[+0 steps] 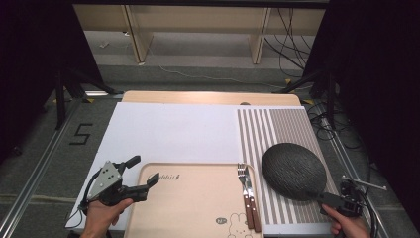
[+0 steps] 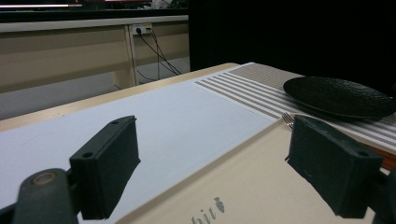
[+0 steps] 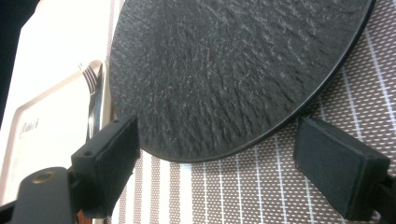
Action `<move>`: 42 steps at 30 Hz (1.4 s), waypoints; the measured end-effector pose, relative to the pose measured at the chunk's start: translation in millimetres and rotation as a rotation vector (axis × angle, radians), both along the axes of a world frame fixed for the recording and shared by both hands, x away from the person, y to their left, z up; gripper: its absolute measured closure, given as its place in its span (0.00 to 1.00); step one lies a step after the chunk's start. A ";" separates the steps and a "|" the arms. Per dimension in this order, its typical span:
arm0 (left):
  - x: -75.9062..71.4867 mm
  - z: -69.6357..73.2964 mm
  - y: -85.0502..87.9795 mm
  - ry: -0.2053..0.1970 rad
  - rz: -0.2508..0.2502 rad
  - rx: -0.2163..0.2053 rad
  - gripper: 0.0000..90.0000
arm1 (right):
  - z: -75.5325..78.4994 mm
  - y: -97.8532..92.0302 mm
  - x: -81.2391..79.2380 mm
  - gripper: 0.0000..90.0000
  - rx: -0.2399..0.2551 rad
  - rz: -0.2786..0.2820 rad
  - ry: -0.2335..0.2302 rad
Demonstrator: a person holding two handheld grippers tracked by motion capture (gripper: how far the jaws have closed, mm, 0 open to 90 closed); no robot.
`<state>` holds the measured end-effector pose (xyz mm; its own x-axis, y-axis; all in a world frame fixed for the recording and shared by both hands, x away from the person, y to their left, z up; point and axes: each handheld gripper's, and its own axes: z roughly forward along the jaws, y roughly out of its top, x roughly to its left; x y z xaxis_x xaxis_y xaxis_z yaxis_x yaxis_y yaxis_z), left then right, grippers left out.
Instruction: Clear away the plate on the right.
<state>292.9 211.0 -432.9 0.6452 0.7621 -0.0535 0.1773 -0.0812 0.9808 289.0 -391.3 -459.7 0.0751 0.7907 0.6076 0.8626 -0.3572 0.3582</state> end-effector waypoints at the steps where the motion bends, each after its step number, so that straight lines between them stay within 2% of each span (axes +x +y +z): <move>1: 0.1 0.0 0.0 0.000 0.001 -0.001 0.18 | -0.6 0.2 0.3 0.18 0.010 -0.006 -0.005; 8: 0.3 -0.2 -0.3 0.000 -0.002 0.001 0.18 | -4.5 1.1 1.6 0.21 0.042 -0.024 -0.005; 9: 0.3 -0.4 -0.5 0.001 -0.003 0.002 0.18 | -4.5 -0.6 1.4 0.22 0.056 -0.004 0.001; 11: 0.2 -0.5 -0.6 0.001 -0.003 0.002 0.17 | -5.9 -1.1 2.0 0.25 0.069 -0.011 0.007; 13: 0.1 -0.2 -0.5 -0.001 -0.003 0.001 0.18 | -8.5 -1.6 3.0 0.26 0.064 -0.016 -0.006; 14: 0.2 -0.3 -0.5 0.000 -0.003 0.001 0.18 | -8.4 -1.2 3.4 0.27 0.069 -0.024 -0.002; 15: 0.3 -0.5 -0.4 0.001 -0.002 0.003 0.18 | -7.1 -1.0 3.2 0.28 0.094 -0.033 0.019; 18: 0.7 -0.9 -1.1 0.000 -0.003 -0.002 0.18 | -11.4 -3.2 4.4 0.28 0.081 -0.018 -0.002; 19: 0.9 -1.2 -1.4 -0.001 -0.005 -0.005 0.18 | -11.3 -2.0 5.3 0.29 0.097 -0.042 0.014; 22: 0.7 -1.2 -1.4 0.001 -0.003 -0.002 0.18 | -12.5 -2.0 6.4 0.29 0.115 -0.043 0.029; 25: 0.6 -1.1 -1.3 0.004 0.000 0.002 0.18 | -14.0 -4.6 6.4 0.31 0.132 -0.058 0.017; 27: 0.5 -1.1 -1.5 0.003 -0.001 0.003 0.18 | -16.2 -7.6 6.0 0.32 0.134 -0.039 0.004; 29: 0.5 -1.1 -1.7 0.003 -0.002 0.005 0.18 | -16.8 -7.6 5.7 0.33 0.154 -0.062 0.021; 33: 0.8 -1.2 -1.7 0.002 -0.003 0.005 0.18 | -20.7 -12.1 5.5 0.38 0.197 -0.087 0.010; 34: 0.9 -1.2 -1.8 0.002 -0.003 0.005 0.18 | -22.7 -12.4 5.4 0.40 0.181 -0.099 -0.005; 36: 1.2 -1.4 -2.0 0.002 -0.004 0.006 0.18 | -22.6 -14.1 5.1 0.42 0.211 -0.100 0.012; 38: 1.4 -1.4 -2.3 0.002 -0.005 0.005 0.18 | -24.6 -14.4 5.2 0.45 0.204 -0.118 -0.002; 40: 1.7 -1.6 -2.7 0.002 -0.006 0.005 0.18 | -24.7 -16.2 4.6 0.48 0.218 -0.116 0.011; 42: 2.4 -2.1 -3.3 0.000 -0.010 -0.001 0.18 | -25.8 -16.5 4.6 0.52 0.205 -0.133 0.010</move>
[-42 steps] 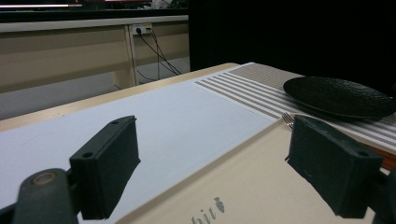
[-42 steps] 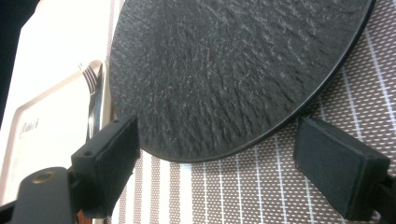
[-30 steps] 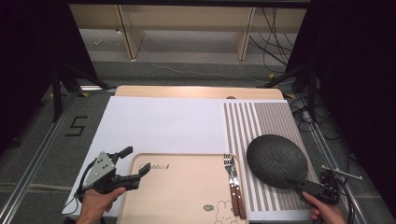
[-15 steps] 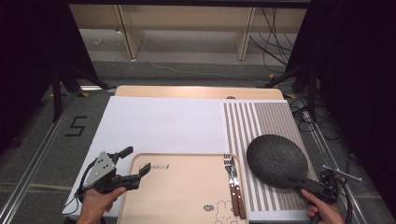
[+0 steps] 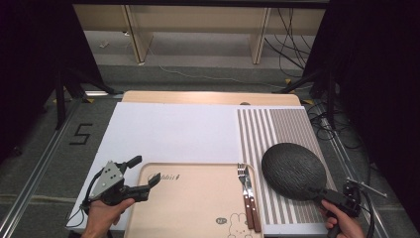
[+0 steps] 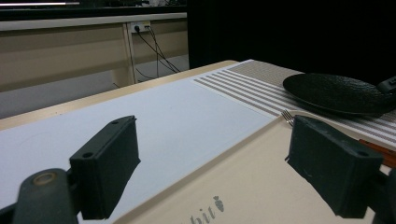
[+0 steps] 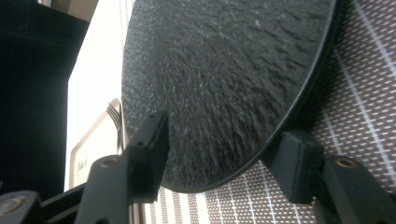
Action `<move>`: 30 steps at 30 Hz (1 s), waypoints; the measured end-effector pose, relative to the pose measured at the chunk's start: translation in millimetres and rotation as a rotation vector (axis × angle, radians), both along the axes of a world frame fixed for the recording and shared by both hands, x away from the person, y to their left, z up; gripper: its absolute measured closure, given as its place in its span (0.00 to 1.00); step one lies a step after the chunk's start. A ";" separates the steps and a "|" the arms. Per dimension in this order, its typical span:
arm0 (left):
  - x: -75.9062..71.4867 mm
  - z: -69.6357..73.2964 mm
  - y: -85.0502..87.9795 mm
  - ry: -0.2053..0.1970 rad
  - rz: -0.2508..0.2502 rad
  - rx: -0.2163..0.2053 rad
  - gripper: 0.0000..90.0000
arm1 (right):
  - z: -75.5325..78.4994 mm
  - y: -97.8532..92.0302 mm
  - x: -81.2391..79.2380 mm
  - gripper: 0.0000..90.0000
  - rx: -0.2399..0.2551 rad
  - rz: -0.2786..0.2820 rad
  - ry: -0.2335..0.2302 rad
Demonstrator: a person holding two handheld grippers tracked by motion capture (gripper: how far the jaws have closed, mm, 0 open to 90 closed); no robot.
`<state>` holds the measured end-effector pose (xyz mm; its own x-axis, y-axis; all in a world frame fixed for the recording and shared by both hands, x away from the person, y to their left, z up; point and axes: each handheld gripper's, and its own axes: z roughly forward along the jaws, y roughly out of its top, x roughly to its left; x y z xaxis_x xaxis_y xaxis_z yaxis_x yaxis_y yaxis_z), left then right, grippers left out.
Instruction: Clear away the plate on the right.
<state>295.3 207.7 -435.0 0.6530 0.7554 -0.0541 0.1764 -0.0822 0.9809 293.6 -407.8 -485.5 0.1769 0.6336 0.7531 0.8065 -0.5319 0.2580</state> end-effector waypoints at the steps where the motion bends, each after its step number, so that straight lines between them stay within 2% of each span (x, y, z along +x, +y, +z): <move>1: -0.3 0.4 0.1 0.002 0.003 0.006 0.18 | 0.5 -0.1 0.0 0.54 0.011 -0.005 0.013; 3: -0.2 0.4 -0.1 0.003 0.003 0.008 0.18 | -1.6 -0.4 -0.2 0.58 0.001 -0.022 -0.001; 4: -0.1 0.4 -0.1 0.003 0.002 0.009 0.18 | -0.8 -2.1 -0.6 0.60 0.011 -0.007 0.015; 6: 0.2 0.4 -0.2 0.003 0.002 0.008 0.18 | -1.4 -2.8 -0.9 0.62 0.014 -0.014 0.024; 8: 0.4 0.4 -0.5 0.001 0.000 0.008 0.18 | -4.0 -2.3 -0.9 0.65 0.007 -0.037 0.004; 10: 0.4 0.4 -0.6 0.000 -0.001 0.009 0.18 | -2.6 -3.9 -1.3 0.65 0.018 -0.018 0.027; 12: 0.6 0.3 -0.6 0.000 -0.001 0.010 0.18 | -3.2 -3.2 -1.0 0.64 0.010 -0.029 0.022; 17: 0.4 0.3 -0.7 0.001 -0.002 0.011 0.18 | -5.8 -2.9 -0.5 0.64 0.029 -0.052 -0.002; 18: 0.3 0.2 -0.9 0.002 -0.003 0.011 0.18 | -4.0 -4.5 -1.0 0.65 0.027 -0.038 0.027; 23: 0.7 0.2 -1.2 0.006 -0.006 0.005 0.18 | -7.9 -5.0 -0.3 0.78 0.019 -0.067 0.014; 26: 0.9 0.2 -1.0 0.006 -0.004 0.006 0.18 | -7.1 -6.2 0.0 0.80 0.024 -0.049 0.034; 30: 0.9 0.0 -1.0 0.007 -0.005 0.008 0.18 | -9.5 -5.3 0.5 0.80 0.029 -0.073 0.014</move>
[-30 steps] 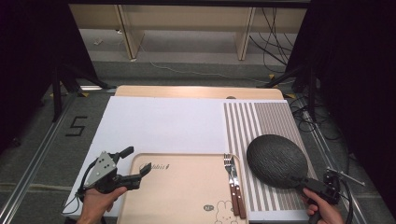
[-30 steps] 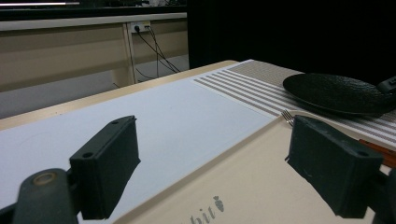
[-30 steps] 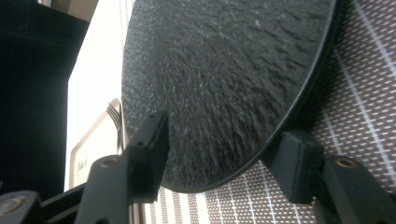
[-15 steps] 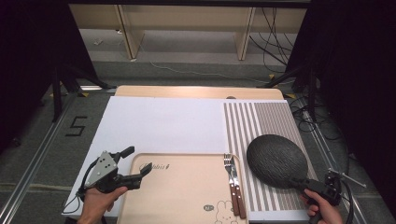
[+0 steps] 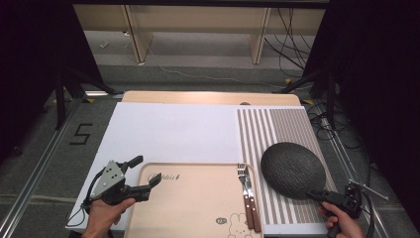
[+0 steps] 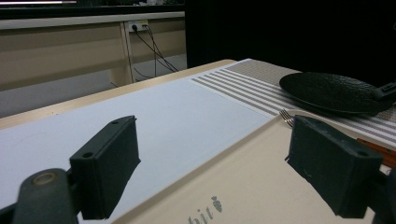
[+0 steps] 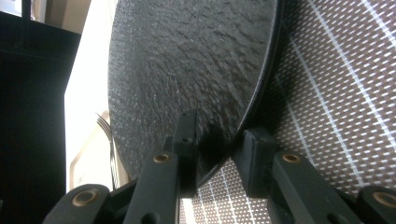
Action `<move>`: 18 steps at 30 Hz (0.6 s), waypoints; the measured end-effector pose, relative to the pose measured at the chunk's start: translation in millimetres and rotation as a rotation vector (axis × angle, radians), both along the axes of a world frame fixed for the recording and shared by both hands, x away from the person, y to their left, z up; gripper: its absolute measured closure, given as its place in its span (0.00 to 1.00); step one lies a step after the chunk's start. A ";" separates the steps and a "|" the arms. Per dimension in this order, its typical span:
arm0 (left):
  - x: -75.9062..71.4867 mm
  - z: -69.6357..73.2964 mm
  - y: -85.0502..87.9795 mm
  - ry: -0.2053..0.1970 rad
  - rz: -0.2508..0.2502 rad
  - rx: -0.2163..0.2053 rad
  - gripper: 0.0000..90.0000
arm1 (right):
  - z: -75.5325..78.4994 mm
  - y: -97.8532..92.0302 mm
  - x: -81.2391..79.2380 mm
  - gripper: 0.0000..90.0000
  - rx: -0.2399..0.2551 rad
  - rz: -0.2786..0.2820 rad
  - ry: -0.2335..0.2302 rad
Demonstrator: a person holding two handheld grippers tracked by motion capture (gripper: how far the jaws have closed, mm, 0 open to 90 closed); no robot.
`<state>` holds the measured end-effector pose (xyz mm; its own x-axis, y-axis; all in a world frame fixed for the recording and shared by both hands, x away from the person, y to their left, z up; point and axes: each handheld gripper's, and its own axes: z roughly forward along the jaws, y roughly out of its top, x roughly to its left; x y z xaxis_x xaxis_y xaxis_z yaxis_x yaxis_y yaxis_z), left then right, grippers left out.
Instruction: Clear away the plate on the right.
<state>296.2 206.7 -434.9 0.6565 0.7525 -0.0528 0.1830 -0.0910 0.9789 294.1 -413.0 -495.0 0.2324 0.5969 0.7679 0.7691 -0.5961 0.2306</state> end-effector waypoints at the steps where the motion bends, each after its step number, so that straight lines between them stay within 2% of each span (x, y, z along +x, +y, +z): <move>1: 0.1 0.0 0.0 0.000 0.000 0.000 0.18 | -0.3 -0.2 0.0 0.81 0.002 -0.001 -0.001; 2: 0.1 -0.1 -0.1 0.001 -0.001 0.001 0.18 | -1.2 -0.8 -0.3 0.81 -0.005 0.005 0.006; 3: 0.0 -0.1 -0.3 0.001 -0.001 0.001 0.18 | -2.8 -0.9 -0.3 0.82 -0.007 -0.002 -0.006; 5: -0.1 0.0 -0.4 0.001 -0.002 0.001 0.18 | -0.4 -2.7 -0.7 0.83 0.028 -0.007 0.023; 9: -0.1 -0.1 -0.7 0.000 -0.005 0.004 0.18 | -2.6 -2.2 0.0 0.84 0.052 -0.035 0.006; 14: 0.4 -0.6 -1.1 -0.003 -0.011 -0.001 0.18 | -1.9 -2.3 -0.9 0.87 0.066 -0.040 -0.004; 16: -0.2 0.0 -0.8 -0.001 -0.007 0.005 0.18 | 0.0 -2.6 -0.6 0.88 0.096 -0.061 -0.012; 17: -0.2 -0.1 -0.9 0.000 -0.008 0.005 0.18 | -0.1 -4.3 -1.9 0.90 0.091 -0.047 -0.007; 18: 0.4 -0.7 -1.2 -0.003 -0.014 -0.001 0.18 | -0.1 -4.0 -1.9 0.91 0.101 -0.059 -0.014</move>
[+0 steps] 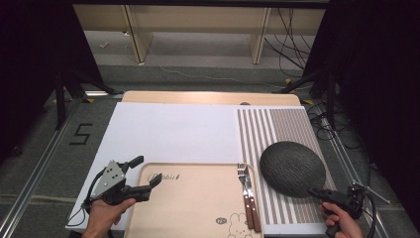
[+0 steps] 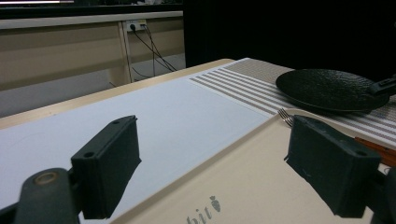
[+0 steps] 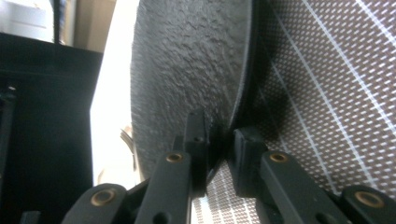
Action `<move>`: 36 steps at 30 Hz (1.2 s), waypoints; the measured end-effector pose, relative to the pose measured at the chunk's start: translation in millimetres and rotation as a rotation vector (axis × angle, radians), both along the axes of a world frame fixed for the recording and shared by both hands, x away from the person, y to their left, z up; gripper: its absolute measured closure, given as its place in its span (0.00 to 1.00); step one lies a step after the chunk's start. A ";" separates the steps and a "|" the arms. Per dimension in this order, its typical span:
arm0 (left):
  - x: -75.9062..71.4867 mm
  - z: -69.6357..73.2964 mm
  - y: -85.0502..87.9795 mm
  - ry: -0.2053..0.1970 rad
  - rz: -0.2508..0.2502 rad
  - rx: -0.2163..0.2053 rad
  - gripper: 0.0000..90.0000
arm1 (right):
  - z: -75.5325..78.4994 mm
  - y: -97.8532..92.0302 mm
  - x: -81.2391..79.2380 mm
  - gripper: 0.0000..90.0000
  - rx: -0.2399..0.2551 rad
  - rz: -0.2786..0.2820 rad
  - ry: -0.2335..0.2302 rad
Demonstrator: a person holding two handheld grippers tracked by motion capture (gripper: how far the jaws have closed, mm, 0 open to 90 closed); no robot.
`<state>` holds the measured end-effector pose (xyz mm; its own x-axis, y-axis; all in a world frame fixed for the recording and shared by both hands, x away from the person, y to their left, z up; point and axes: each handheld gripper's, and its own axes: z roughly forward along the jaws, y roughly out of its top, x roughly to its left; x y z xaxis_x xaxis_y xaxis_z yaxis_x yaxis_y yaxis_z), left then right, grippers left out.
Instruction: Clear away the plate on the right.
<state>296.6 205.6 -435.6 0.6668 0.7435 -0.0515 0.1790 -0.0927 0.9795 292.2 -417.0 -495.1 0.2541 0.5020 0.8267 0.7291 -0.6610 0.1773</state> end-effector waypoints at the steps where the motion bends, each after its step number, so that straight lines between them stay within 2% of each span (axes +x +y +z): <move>1: -0.6 0.4 0.2 0.004 0.005 0.008 0.18 | -0.6 -0.9 -0.8 0.91 -0.016 0.010 -0.021; 3: -0.1 0.1 -0.1 0.000 -0.001 0.000 0.18 | 3.2 1.6 0.0 0.92 0.022 -0.024 -0.020; 4: -0.2 0.2 -0.1 0.000 0.000 0.002 0.19 | 0.7 1.4 -0.9 0.93 -0.003 -0.017 -0.044; 6: -0.5 0.5 0.2 0.004 0.004 0.009 0.19 | 0.8 1.6 -0.9 0.94 0.002 -0.027 -0.048; 7: -0.4 0.4 0.2 0.003 0.004 0.008 0.19 | 2.3 2.4 -0.5 0.94 0.018 -0.040 -0.042; 9: -0.1 0.1 -0.1 0.000 0.000 0.002 0.19 | 2.7 2.9 -1.0 0.96 0.012 -0.042 -0.051; 10: -0.2 0.1 -0.1 -0.001 -0.001 0.002 0.19 | 5.0 3.4 -0.5 0.97 0.033 -0.054 -0.034; 11: -0.4 0.3 0.1 0.000 0.001 0.005 0.19 | 5.7 2.7 -1.2 0.97 0.019 -0.041 -0.029; 12: -0.7 0.7 0.4 0.002 0.003 0.008 0.19 | 5.5 4.4 -0.9 0.97 0.005 -0.050 -0.058; 13: -0.5 0.7 0.4 0.000 0.003 0.007 0.19 | 9.1 5.7 -0.7 0.97 0.025 -0.061 -0.040; 15: -0.5 0.6 0.6 0.002 0.003 0.007 0.19 | 8.1 6.3 -0.8 0.97 0.030 -0.077 -0.050; 18: -0.5 0.6 0.4 0.001 0.003 0.007 0.19 | 9.2 6.1 -1.5 0.97 0.033 -0.081 -0.028; 19: -0.7 0.7 0.3 0.001 0.002 0.007 0.19 | 8.8 6.9 -1.1 0.97 0.033 -0.091 -0.030; 20: -0.8 0.7 0.3 0.001 0.001 0.008 0.19 | 8.2 7.4 -1.3 0.97 0.033 -0.103 -0.054; 24: -1.3 1.2 0.0 -0.008 -0.001 0.004 0.19 | 7.8 8.0 -1.6 0.97 0.041 -0.124 -0.042; 26: -1.2 1.0 -0.1 -0.008 -0.002 0.007 0.19 | 6.0 7.8 -2.3 0.97 0.020 -0.118 -0.067; 27: -1.1 0.9 -0.1 -0.007 -0.002 0.006 0.19 | 9.4 8.1 -1.8 0.97 0.050 -0.127 -0.044; 31: -2.0 1.6 -0.2 -0.014 -0.010 0.007 0.19 | 9.1 8.0 -3.0 0.96 0.024 -0.118 -0.065; 34: -2.1 1.7 -0.4 -0.019 -0.013 0.009 0.20 | 10.1 7.9 -2.0 0.96 0.063 -0.144 -0.046; 36: -2.5 2.1 -0.3 -0.020 -0.012 0.006 0.20 | 10.4 7.0 -2.8 0.96 0.033 -0.129 -0.069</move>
